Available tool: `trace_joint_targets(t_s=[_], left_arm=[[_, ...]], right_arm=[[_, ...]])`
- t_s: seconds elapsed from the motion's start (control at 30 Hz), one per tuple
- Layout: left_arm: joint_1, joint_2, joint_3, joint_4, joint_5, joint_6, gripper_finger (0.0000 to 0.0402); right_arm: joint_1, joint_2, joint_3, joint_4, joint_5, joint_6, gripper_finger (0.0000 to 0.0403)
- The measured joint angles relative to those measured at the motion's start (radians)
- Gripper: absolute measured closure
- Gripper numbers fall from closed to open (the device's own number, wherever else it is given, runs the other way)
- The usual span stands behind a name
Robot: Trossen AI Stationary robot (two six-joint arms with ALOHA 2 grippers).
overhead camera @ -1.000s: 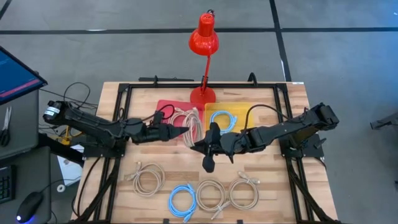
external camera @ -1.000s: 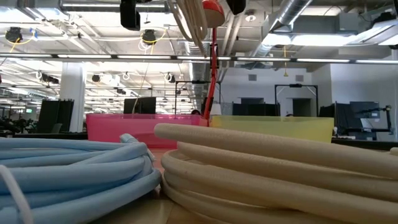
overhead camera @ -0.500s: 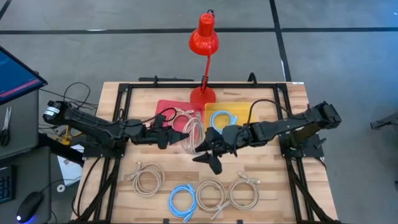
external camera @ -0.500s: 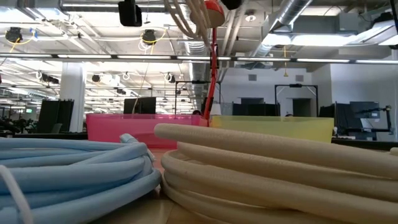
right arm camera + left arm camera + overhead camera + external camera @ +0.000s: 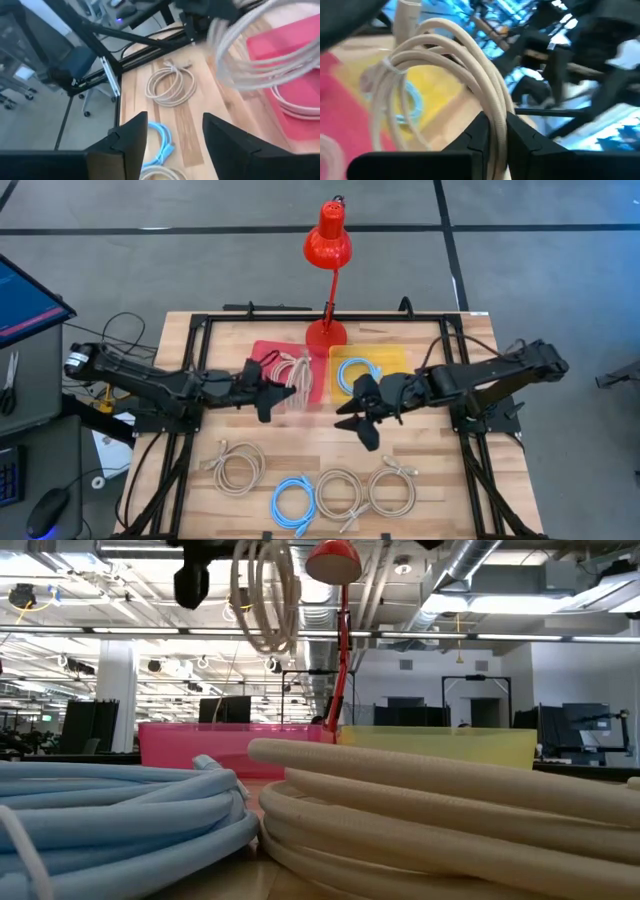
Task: Sort HDMI cables
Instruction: Put the brown HDMI cable into the red bin
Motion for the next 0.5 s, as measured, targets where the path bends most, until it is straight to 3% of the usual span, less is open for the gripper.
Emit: trace_joint_targets(t_s=[0.5], left_arm=[[0.128, -0.152, 0.001, -0.356, -0.051, 0.129, 0.0365]], right_arm=[[0.0, -0.07, 0.0, -0.312, 0.009, 0.106, 0.0295]])
